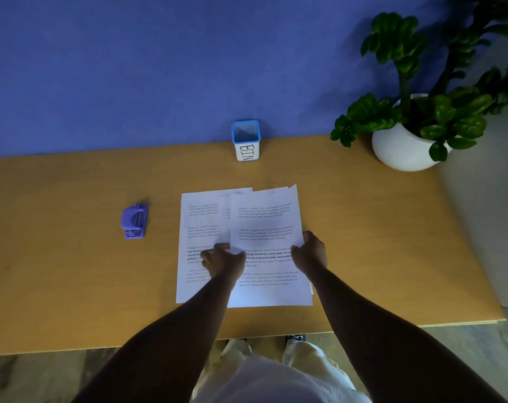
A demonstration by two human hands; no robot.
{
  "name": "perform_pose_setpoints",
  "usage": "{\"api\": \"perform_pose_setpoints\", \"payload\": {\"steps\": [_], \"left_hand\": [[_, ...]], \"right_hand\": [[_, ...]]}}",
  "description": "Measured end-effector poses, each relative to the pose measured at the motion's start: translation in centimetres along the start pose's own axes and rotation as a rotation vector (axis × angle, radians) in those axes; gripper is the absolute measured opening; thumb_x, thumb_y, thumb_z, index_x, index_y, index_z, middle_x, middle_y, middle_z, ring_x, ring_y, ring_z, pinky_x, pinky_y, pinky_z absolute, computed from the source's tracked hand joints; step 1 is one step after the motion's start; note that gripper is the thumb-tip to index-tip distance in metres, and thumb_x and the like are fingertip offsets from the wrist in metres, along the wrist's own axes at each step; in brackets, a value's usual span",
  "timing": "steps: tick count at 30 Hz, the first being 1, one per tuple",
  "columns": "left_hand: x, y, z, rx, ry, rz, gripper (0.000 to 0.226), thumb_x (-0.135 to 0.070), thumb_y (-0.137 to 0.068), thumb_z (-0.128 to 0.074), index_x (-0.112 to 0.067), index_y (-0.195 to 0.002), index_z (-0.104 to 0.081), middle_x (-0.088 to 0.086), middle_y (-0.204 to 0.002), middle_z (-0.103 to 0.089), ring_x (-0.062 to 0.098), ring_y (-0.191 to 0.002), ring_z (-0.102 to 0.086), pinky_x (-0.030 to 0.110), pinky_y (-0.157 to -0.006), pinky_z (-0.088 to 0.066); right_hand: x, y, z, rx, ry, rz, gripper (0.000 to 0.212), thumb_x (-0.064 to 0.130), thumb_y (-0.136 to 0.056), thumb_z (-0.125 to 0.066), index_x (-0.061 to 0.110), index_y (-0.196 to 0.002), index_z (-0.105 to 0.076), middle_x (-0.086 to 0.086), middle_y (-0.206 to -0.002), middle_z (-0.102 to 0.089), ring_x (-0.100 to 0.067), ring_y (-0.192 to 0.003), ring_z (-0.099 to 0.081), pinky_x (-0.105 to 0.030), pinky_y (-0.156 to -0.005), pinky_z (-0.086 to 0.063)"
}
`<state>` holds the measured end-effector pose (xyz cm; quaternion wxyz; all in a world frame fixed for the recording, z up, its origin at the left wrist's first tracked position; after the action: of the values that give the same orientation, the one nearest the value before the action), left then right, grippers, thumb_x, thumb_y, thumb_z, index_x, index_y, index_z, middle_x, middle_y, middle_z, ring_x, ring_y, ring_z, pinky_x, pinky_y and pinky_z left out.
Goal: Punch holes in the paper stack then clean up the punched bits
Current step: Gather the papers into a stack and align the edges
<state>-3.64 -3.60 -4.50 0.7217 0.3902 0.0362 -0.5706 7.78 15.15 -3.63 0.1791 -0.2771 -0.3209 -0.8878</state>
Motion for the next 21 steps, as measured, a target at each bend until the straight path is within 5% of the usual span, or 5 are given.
{"api": "perform_pose_setpoints", "payload": {"steps": [7, 10, 14, 17, 21], "left_hand": [[0.2, 0.0, 0.2, -0.004, 0.142, 0.068, 0.064, -0.030, -0.073, -0.085, -0.014, -0.123, -0.049, 0.013, -0.130, -0.044, 0.029, -0.114, -0.050, 0.039, -0.092, -0.053], [0.3, -0.2, 0.0, 0.077, 0.240, 0.044, 0.063, -0.028, -0.077, -0.081, -0.013, -0.127, -0.046, 0.010, -0.127, -0.058, 0.025, -0.098, -0.059, 0.032, -0.079, -0.053], [-0.3, 0.0, -0.4, 0.179, 0.190, -0.054, 0.043, -0.027, -0.087, -0.068, -0.015, -0.127, -0.057, 0.004, -0.109, -0.068, 0.023, -0.089, -0.063, 0.030, -0.079, -0.054], [-0.9, 0.3, -0.6, 0.217, 0.232, -0.076, 0.027, -0.017, -0.092, -0.054, -0.015, -0.118, -0.061, -0.004, -0.085, -0.065, 0.013, -0.068, -0.058, 0.022, -0.055, -0.045], [-1.3, 0.2, -0.5, 0.268, 0.259, -0.116, 0.024, -0.015, -0.094, -0.050, -0.015, -0.116, -0.062, -0.002, -0.078, -0.061, 0.012, -0.062, -0.051, 0.019, -0.048, -0.039]], "right_hand": [[0.2, 0.1, -0.9, 0.022, 0.098, 0.054, 0.049, 0.004, -0.081, -0.052, 0.011, -0.130, -0.051, -0.009, -0.126, -0.057, -0.029, -0.113, -0.053, -0.037, -0.087, -0.051], [0.1, -0.1, -1.0, 0.048, 0.110, 0.061, 0.054, 0.001, -0.079, -0.052, 0.010, -0.132, -0.048, -0.011, -0.129, -0.054, -0.030, -0.116, -0.051, -0.039, -0.089, -0.051], [0.0, -0.3, -1.0, 0.076, 0.129, 0.048, 0.058, 0.002, -0.081, -0.053, 0.011, -0.137, -0.043, -0.011, -0.135, -0.049, -0.031, -0.121, -0.046, -0.040, -0.095, -0.049], [0.1, -0.5, -0.9, 0.081, 0.115, 0.016, 0.056, 0.004, -0.082, -0.051, 0.011, -0.137, -0.043, -0.011, -0.134, -0.047, -0.032, -0.120, -0.047, -0.043, -0.095, -0.050], [-0.1, -0.7, -0.1, 0.013, 0.066, -0.040, 0.050, 0.008, -0.083, -0.053, 0.009, -0.133, -0.046, -0.013, -0.129, -0.047, -0.033, -0.114, -0.052, -0.049, -0.090, -0.053]]}}
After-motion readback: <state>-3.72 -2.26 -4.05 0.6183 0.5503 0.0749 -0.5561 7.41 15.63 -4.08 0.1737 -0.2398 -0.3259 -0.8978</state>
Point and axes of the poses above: each hand's wrist, its own y-axis away from the middle knuckle, its own z-axis out of the back of the hand, x = y × z, the point moved 4 cm from there along -y, towards the middle knuckle
